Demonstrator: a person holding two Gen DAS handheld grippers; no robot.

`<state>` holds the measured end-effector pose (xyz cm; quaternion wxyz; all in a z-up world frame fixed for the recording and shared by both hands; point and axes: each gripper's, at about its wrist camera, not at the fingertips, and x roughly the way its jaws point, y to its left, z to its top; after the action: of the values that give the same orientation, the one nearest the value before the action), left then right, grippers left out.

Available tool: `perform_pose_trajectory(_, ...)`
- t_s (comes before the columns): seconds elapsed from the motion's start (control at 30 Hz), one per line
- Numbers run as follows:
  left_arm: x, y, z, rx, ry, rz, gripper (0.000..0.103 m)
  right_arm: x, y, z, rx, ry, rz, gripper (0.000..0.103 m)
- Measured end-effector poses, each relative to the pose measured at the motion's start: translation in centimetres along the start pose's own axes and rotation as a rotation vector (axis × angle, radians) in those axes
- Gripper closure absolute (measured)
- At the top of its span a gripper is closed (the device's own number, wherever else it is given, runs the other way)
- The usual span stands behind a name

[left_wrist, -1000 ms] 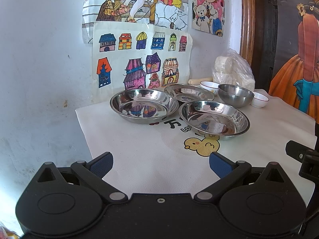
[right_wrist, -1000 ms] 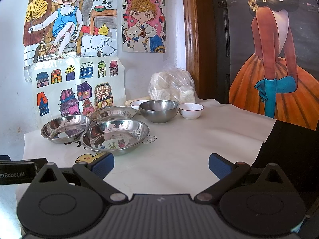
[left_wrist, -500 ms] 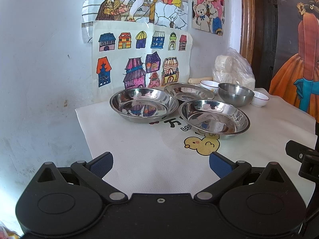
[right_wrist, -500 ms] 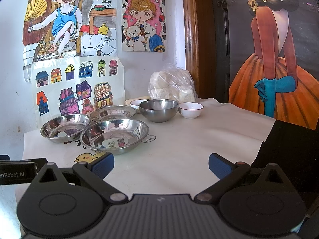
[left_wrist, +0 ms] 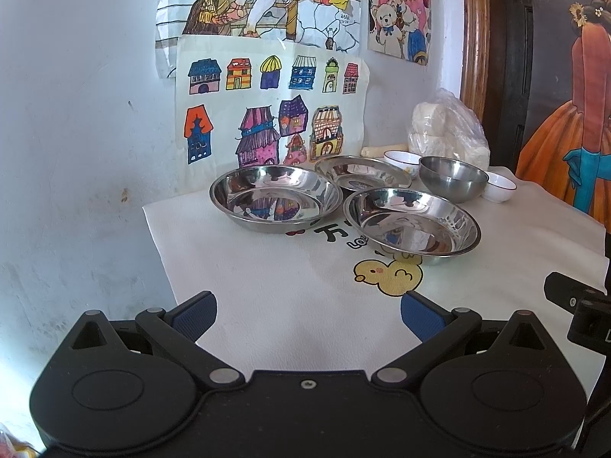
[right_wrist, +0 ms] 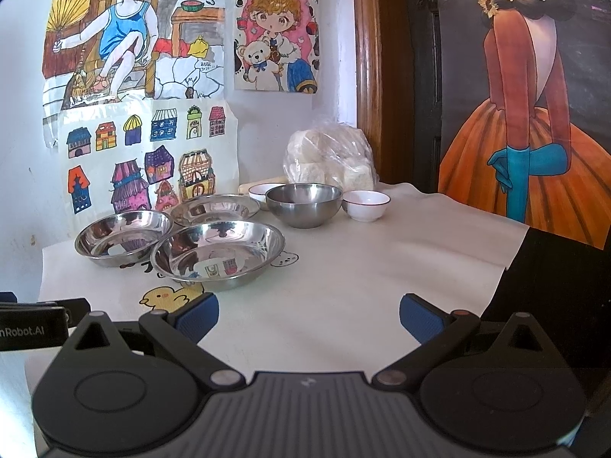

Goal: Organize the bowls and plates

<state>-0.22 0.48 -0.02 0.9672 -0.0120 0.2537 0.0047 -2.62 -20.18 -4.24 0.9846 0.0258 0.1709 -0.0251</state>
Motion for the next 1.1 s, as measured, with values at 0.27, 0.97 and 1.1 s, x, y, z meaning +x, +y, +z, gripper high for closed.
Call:
perform_pose_trajectory(0.27,0.4,-0.1,-0.1,0.005,0.008,0.0,0.001,0.3,0.0,-0.1,0.003,0.013,-0.001,0.0)
perform_pose_trajectory(0.97,4.1,3.2,4.1,-0.022,0.04,0.008,0.001,2.2,0.4,4.2,-0.136,-0.004,0.101,0.0)
perform_pose_trajectory(1.1,5.7,5.3,6.0,-0.049,0.04,0.024,0.001,3.3,0.2,6.7,-0.096,0.003,0.189,0.0)
